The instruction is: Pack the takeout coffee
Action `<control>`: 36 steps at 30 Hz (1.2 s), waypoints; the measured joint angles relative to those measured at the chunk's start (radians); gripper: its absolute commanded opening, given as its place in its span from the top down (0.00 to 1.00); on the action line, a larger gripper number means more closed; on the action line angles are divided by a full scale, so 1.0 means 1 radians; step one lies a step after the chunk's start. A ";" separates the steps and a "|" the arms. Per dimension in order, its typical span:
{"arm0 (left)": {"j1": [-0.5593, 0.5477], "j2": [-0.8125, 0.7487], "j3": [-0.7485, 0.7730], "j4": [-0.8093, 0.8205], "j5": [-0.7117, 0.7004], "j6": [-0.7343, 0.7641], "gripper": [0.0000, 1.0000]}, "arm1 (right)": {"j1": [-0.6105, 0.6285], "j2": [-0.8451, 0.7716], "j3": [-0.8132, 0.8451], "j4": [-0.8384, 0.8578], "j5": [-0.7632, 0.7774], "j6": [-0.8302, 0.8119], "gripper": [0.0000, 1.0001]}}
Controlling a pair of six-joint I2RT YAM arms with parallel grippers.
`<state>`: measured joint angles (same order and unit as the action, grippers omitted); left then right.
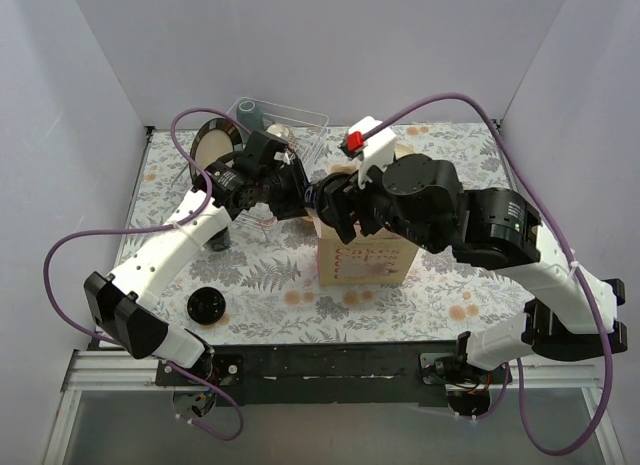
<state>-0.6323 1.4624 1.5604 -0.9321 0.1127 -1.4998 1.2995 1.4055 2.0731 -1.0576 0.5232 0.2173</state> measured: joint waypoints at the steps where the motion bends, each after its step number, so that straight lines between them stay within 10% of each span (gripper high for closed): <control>1: 0.000 0.000 -0.004 0.001 0.011 0.001 0.65 | -0.006 -0.012 -0.012 0.028 0.024 -0.016 0.39; 8: 0.000 0.000 -0.010 -0.006 0.029 0.016 0.99 | -0.023 -0.092 -0.070 0.151 0.150 -0.117 0.38; 21: 0.000 -0.029 0.082 -0.179 -0.036 0.143 1.00 | -0.035 -0.127 -0.256 0.138 0.081 -0.142 0.41; 30: 0.000 -0.102 0.074 -0.257 -0.045 0.188 0.55 | -0.035 -0.171 -0.350 0.068 -0.002 -0.152 0.42; 36: 0.000 -0.090 0.075 -0.264 -0.054 0.159 0.53 | -0.035 -0.109 -0.313 0.054 0.022 -0.202 0.41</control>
<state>-0.6323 1.3724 1.6356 -1.1965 0.0589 -1.3403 1.2640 1.2968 1.7603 -1.0035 0.5449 0.0154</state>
